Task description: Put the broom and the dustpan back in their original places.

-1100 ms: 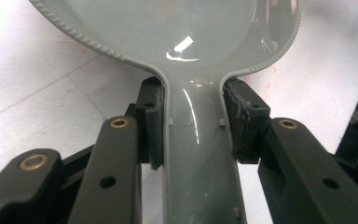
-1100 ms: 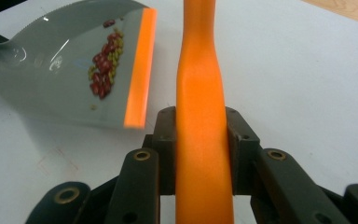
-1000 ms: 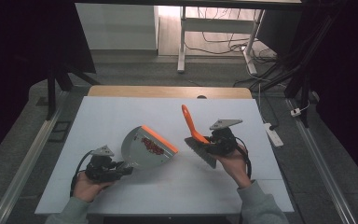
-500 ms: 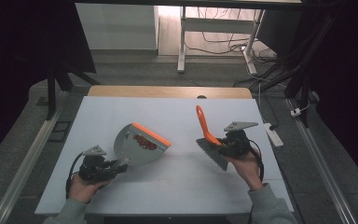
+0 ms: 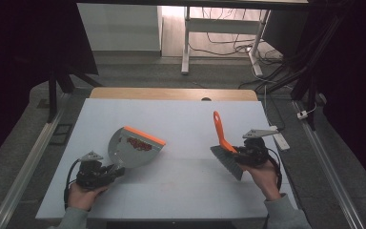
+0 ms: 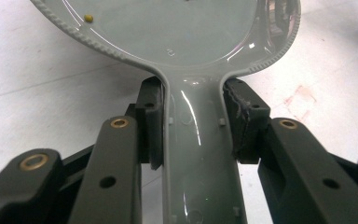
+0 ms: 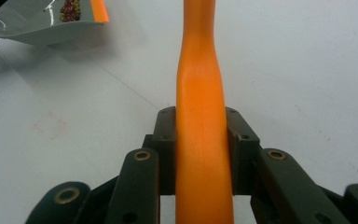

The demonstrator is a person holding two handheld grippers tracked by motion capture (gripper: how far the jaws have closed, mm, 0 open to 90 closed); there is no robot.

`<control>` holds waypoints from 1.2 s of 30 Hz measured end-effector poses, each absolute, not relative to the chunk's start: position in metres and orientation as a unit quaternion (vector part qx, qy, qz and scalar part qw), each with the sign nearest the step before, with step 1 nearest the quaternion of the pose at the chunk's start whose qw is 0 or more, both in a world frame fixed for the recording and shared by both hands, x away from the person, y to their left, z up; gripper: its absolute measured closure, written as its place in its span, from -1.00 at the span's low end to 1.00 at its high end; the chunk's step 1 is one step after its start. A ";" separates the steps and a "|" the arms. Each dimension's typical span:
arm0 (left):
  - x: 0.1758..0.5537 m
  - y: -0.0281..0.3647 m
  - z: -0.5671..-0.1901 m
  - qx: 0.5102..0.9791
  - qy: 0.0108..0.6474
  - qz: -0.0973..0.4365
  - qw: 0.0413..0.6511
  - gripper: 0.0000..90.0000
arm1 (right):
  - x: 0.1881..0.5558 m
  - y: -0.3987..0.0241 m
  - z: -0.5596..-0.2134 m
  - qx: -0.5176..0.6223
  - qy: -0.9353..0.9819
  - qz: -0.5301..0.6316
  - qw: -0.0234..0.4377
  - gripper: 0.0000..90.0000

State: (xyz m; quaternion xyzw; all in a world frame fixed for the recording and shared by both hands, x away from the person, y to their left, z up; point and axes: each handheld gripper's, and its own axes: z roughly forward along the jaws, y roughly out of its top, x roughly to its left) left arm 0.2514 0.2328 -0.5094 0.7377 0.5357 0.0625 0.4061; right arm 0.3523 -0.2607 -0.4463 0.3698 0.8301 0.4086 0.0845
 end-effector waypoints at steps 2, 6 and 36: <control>0.249 0.233 -0.511 0.733 0.545 0.067 0.403 0.36 | 0.351 -0.262 -0.446 0.372 0.829 0.410 0.080 0.57; 0.247 0.234 -0.513 0.719 0.565 0.074 0.397 0.36 | 0.350 -0.265 -0.448 0.372 0.828 0.413 0.070 0.57; 0.254 0.220 -0.529 0.645 0.652 0.119 0.381 0.36 | 0.339 -0.264 -0.460 0.378 0.837 0.395 0.036 0.57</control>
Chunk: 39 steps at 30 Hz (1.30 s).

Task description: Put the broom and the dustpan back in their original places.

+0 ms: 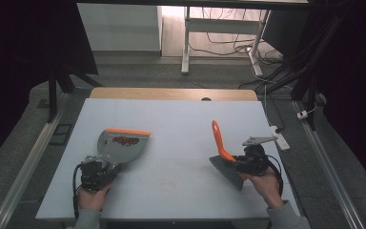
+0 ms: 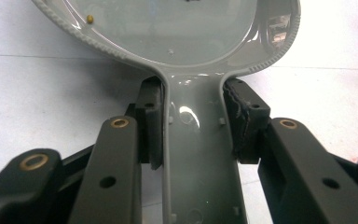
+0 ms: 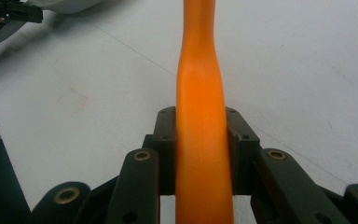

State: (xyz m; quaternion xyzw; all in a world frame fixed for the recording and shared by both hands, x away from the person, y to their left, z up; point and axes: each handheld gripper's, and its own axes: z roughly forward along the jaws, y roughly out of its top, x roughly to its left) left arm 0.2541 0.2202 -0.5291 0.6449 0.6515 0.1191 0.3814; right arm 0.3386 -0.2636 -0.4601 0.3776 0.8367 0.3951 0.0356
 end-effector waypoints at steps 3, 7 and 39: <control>0.254 0.220 -0.530 0.642 0.655 0.125 0.379 0.36 | 0.341 -0.266 -0.464 0.385 0.834 0.394 0.031 0.57; 0.256 0.220 -0.532 0.641 0.657 0.125 0.376 0.36 | 0.349 -0.269 -0.475 0.394 0.834 0.385 0.023 0.57; 0.260 0.216 -0.536 0.646 0.663 0.119 0.359 0.34 | 0.387 -0.285 -0.501 0.434 0.843 0.308 0.076 0.09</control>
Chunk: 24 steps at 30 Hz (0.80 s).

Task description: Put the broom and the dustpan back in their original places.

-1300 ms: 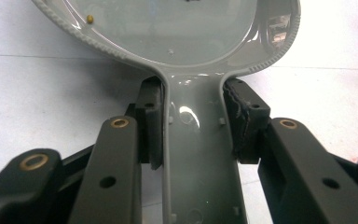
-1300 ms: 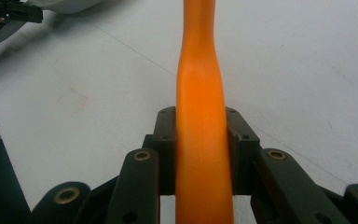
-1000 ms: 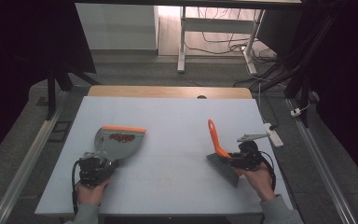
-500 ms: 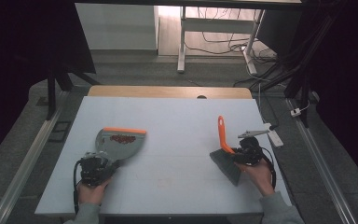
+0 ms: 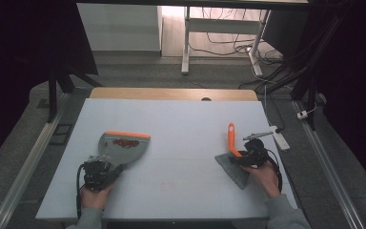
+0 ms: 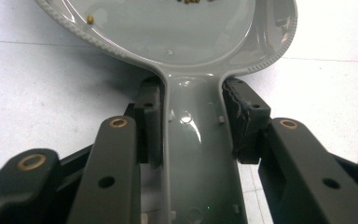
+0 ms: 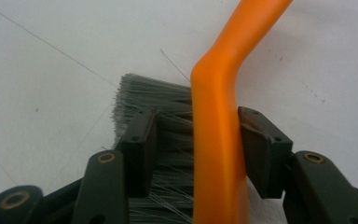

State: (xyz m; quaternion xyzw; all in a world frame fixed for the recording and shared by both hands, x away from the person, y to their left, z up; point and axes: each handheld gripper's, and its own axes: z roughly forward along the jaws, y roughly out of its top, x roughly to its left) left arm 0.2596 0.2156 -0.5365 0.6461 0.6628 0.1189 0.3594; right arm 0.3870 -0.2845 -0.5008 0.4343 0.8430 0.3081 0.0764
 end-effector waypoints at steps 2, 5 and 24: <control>0.259 0.216 -0.536 0.647 0.661 0.118 0.361 0.29 | 0.388 -0.284 -0.502 0.437 0.843 0.304 0.076 0.05; 0.259 0.216 -0.536 0.652 0.656 0.117 0.362 0.11 | 0.388 -0.283 -0.503 0.440 0.845 0.288 0.098 0.00; 0.241 0.226 -0.508 0.708 0.570 0.165 0.384 -0.31 | 0.371 -0.286 -0.486 0.398 0.844 0.339 0.124 -0.03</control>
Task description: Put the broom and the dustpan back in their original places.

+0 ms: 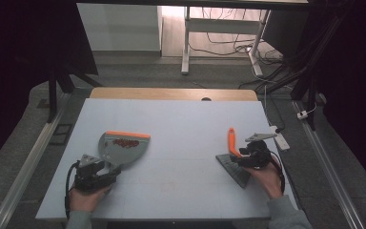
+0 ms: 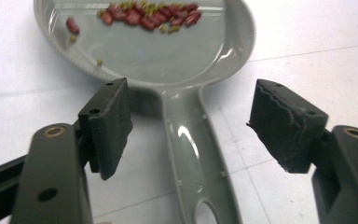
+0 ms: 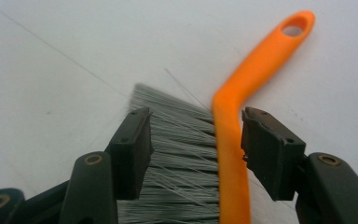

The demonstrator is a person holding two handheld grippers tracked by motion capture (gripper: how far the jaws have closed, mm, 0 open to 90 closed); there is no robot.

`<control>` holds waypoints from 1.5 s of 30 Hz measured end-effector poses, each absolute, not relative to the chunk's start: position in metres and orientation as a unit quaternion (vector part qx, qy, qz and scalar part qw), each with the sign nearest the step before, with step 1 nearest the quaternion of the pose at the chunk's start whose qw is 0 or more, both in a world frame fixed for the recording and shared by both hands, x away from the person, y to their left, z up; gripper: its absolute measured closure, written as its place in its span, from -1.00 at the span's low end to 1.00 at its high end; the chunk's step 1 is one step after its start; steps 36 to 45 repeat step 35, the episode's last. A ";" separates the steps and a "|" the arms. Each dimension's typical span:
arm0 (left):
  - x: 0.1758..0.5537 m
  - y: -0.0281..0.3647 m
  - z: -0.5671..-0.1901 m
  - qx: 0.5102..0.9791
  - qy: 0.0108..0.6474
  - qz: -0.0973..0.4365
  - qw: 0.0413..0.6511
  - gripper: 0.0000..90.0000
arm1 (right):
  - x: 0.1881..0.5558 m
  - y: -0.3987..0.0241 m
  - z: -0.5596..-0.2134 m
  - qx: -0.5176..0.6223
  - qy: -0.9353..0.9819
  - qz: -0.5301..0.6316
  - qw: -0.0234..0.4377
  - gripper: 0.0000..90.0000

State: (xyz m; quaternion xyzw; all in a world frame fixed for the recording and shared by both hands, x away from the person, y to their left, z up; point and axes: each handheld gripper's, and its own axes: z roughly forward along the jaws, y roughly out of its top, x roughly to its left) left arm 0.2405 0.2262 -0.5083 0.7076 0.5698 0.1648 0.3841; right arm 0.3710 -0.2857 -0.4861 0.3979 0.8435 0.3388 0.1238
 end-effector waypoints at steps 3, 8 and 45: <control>0.241 0.224 -0.506 0.721 0.546 0.157 0.397 -0.30 | 0.366 -0.284 -0.484 0.379 0.849 0.347 0.121 -0.02; 0.244 0.222 -0.505 0.739 0.514 0.142 0.412 -0.29 | 0.358 -0.280 -0.482 0.351 0.857 0.358 0.119 -0.01; 0.256 0.212 -0.510 0.776 0.470 0.097 0.409 -0.28 | 0.330 -0.282 -0.488 0.294 0.863 0.393 0.119 0.01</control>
